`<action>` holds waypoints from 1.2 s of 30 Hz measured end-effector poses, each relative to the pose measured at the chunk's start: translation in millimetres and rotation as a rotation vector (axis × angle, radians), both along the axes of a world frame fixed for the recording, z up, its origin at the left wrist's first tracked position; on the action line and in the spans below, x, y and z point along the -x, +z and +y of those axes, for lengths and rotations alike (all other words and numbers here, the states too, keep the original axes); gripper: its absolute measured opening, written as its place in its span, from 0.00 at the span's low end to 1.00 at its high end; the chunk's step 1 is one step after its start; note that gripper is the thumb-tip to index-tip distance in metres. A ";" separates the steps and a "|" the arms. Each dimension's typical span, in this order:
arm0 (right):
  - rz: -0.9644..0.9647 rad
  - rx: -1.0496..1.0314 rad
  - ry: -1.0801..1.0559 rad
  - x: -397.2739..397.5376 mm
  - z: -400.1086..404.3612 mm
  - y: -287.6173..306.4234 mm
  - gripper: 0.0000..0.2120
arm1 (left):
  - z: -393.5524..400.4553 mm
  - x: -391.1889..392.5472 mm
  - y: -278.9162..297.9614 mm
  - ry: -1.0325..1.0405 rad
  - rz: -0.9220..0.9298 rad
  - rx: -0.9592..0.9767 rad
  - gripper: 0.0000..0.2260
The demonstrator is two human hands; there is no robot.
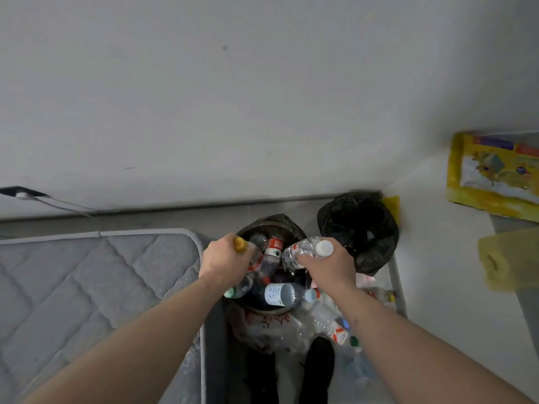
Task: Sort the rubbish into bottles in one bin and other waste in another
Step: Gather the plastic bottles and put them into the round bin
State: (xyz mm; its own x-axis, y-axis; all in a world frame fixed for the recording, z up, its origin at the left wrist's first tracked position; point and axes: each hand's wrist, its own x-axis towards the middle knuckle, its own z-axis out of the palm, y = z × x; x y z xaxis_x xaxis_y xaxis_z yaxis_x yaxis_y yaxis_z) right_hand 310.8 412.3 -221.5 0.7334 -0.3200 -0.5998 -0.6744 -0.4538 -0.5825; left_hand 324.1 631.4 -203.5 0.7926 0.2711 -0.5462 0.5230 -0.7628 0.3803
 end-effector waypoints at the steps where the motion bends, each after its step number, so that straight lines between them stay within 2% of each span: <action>1: 0.006 0.005 -0.002 -2.6 2.8 -11.4 0.20 | 1.5 -1.3 -11.1 -0.005 0.005 -0.005 0.12; 8: 0.025 0.008 0.000 -20.1 19.4 -69.3 0.17 | 17.9 -8.3 -68.8 -0.100 0.034 -0.042 0.10; 13: 0.053 -0.002 0.003 -23.9 26.4 -92.3 0.21 | 22.0 -16.5 -83.6 -0.101 0.029 -0.043 0.07; 18: 0.127 0.041 0.058 -33.7 20.4 -101.9 0.20 | 22.6 -23.0 -87.4 -0.213 0.154 -0.121 0.10; 22: 0.118 0.117 0.062 -36.2 14.0 -103.7 0.26 | 24.5 -23.0 -92.3 -0.390 0.147 -0.218 0.17; 24: 0.118 0.126 0.080 -33.5 12.1 -104.3 0.28 | 25.1 -22.1 -93.4 -0.415 0.123 -0.235 0.20; 30: 0.151 0.132 0.063 -22.4 7.6 -98.5 0.40 | 25.2 -17.6 -84.8 -0.530 0.038 -0.359 0.21; 36: 0.127 0.151 0.070 -8.2 0.0 -89.6 0.40 | 28.4 -14.7 -79.5 -0.526 0.011 -0.361 0.22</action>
State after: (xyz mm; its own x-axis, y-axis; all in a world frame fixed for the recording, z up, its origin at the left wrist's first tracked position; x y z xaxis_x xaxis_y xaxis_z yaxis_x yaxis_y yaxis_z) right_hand 319.0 412.3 -311.1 0.6786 -0.3639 -0.6381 -0.7017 -0.5781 -0.4165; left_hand 338.8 659.8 -283.0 0.8646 0.0154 -0.5022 0.0457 -0.9978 0.0481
